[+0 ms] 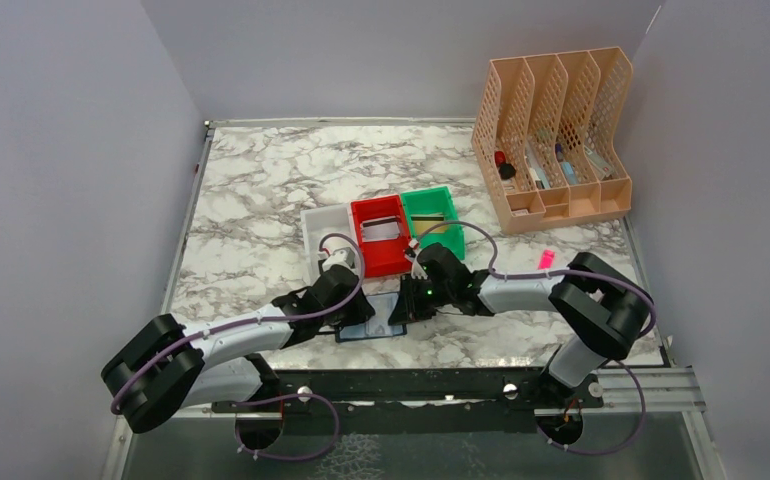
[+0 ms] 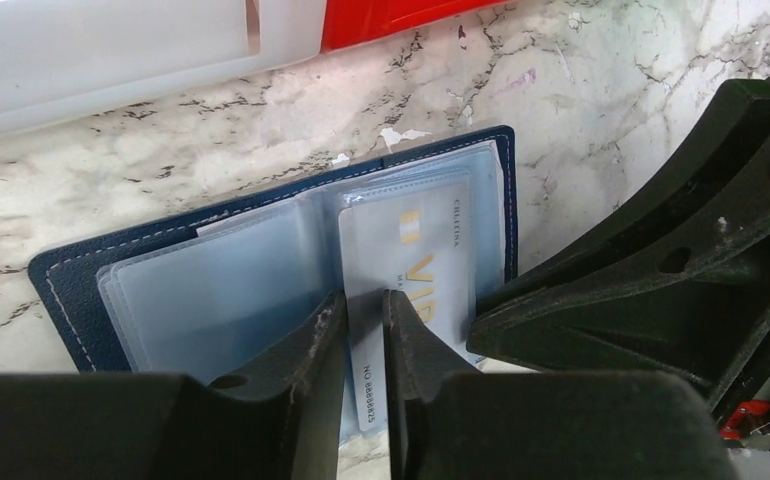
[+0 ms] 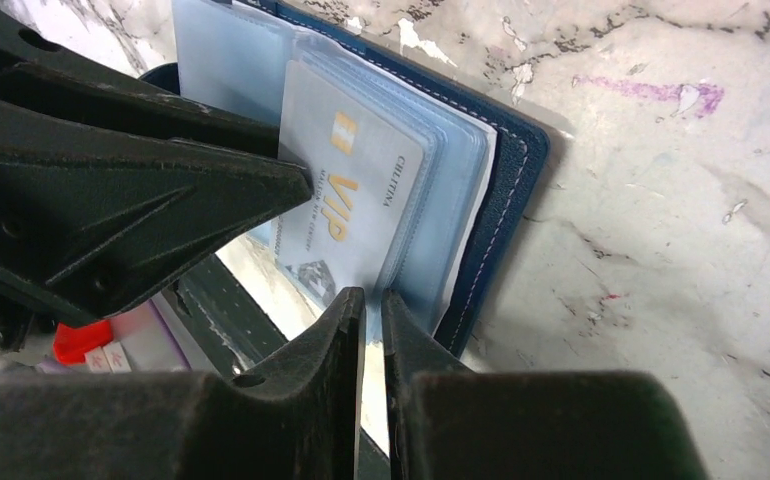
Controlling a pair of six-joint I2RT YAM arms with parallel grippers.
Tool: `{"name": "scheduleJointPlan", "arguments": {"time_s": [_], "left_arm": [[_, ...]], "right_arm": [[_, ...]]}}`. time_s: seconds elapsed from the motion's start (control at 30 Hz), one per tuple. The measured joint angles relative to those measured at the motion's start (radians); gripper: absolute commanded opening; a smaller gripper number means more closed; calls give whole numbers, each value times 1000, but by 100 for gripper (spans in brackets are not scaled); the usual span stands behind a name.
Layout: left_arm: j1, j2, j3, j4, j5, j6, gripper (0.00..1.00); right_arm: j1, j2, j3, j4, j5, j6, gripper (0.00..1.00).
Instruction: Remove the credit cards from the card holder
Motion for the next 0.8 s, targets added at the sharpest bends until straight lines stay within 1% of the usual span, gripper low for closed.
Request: {"name": "scheduleJointPlan", "arguments": {"time_s": [0.13, 0.5, 0.8], "left_arm": [[1, -6, 0, -4, 0, 3, 16], [2, -106, 0, -52, -6, 3, 17], [2, -103, -6, -30, -3, -12, 15]], "right_arm": [[0, 0, 0, 0, -4, 0, 15], [0, 6, 47, -34, 2, -17, 20], [0, -23, 47, -49, -1, -52, 23]]}}
